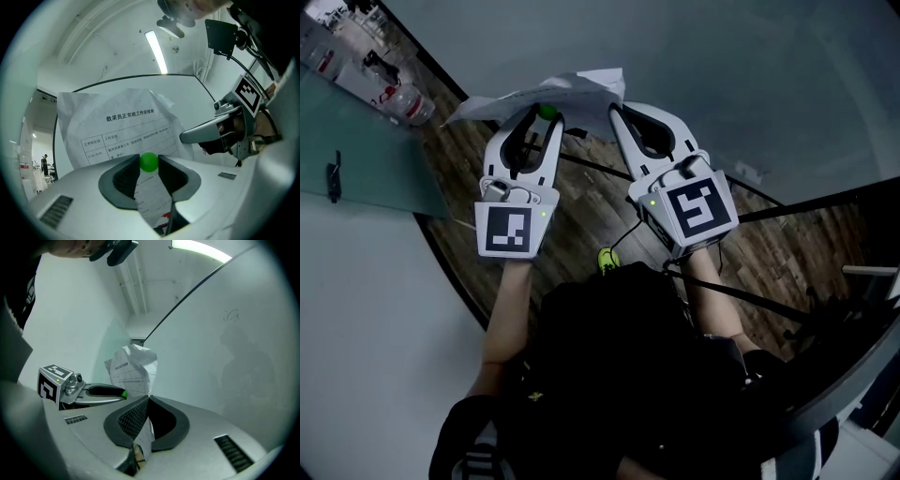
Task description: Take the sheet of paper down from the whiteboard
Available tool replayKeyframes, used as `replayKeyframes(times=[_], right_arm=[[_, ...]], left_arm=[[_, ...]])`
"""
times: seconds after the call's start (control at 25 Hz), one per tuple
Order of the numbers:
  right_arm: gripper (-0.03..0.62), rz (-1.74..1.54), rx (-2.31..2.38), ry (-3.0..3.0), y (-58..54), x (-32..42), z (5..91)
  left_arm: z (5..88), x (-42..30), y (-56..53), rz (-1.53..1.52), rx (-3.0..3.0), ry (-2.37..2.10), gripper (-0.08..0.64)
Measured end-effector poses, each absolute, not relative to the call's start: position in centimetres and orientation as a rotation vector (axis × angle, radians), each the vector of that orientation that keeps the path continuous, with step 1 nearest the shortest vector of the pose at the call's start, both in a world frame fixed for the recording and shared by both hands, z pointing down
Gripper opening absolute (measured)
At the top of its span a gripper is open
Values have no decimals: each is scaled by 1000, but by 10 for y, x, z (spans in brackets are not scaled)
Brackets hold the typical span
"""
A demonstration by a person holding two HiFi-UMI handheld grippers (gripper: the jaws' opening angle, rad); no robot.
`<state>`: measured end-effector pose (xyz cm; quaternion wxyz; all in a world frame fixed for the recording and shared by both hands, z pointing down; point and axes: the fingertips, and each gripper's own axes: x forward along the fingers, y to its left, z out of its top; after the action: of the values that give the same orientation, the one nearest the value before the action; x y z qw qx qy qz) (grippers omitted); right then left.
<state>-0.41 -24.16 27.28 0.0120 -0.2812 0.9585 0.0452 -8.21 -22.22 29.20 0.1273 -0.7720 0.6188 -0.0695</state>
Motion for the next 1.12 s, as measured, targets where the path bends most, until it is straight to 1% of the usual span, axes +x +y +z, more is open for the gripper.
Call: replayKeyframes(times=[0.12,0.32,0.84,1.12], right_arm=[[25,165,-880,2980,-206,4,279],[25,133,-888,2990,-180,5,284],[25,150,-885,2995,-109,-13,278],[25,187,-879,3006,-41,-33,290]], left_arm=[[299,-75,-188,-185,-2244,1790,118],[300,-76,-162,-185,-2250,1777,118],[295,-92,-94,-140,-2272,1784,118],[305,-107,-29,-97,-2277,1767,118]])
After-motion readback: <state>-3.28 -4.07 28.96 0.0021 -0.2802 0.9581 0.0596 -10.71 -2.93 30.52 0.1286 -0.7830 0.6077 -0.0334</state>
